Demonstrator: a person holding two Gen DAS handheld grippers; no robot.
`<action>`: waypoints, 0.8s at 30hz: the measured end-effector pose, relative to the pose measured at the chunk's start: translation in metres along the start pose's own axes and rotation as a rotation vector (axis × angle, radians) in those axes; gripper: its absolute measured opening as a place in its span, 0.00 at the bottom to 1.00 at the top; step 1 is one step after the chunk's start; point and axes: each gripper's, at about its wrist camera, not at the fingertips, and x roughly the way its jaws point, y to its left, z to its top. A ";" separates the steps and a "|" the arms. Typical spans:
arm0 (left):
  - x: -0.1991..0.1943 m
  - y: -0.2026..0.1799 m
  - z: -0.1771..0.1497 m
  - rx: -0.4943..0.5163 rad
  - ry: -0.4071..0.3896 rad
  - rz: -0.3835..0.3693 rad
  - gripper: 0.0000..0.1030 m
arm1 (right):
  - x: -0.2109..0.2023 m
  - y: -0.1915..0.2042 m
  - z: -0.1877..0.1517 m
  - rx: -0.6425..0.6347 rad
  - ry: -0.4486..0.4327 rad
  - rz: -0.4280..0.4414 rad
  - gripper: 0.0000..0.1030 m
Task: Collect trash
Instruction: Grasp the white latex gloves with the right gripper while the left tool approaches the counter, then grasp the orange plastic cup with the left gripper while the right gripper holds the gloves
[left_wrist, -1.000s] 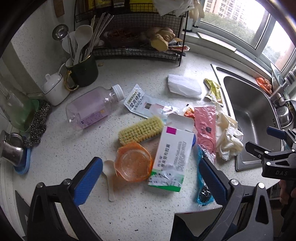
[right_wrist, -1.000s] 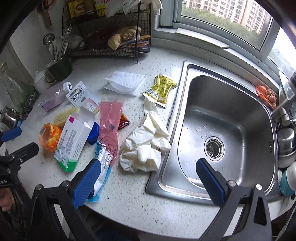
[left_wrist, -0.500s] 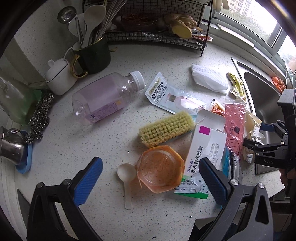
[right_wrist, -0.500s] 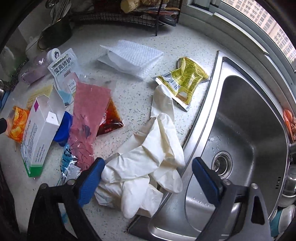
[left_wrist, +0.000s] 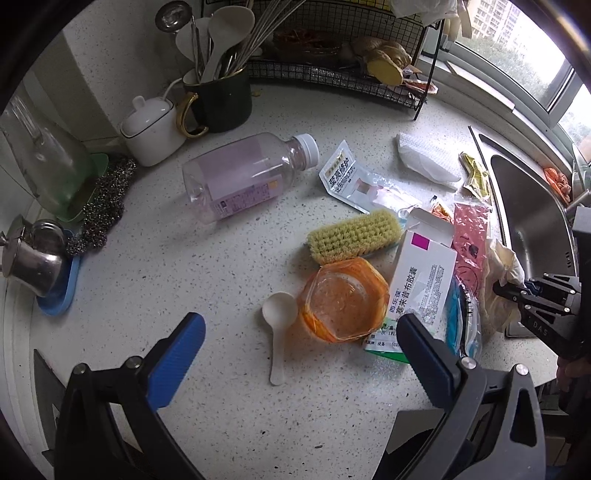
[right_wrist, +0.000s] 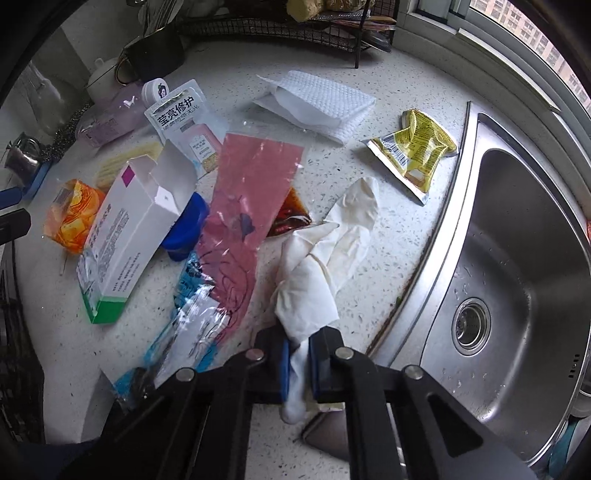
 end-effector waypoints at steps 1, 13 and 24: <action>-0.002 0.001 -0.001 0.000 0.001 -0.009 1.00 | -0.004 0.003 0.000 0.012 -0.008 -0.002 0.07; 0.020 -0.007 0.004 0.039 0.058 -0.077 1.00 | -0.084 -0.007 -0.030 0.233 -0.106 -0.021 0.07; 0.062 -0.017 0.020 0.131 0.105 -0.053 1.00 | -0.078 -0.010 -0.053 0.351 -0.056 -0.017 0.07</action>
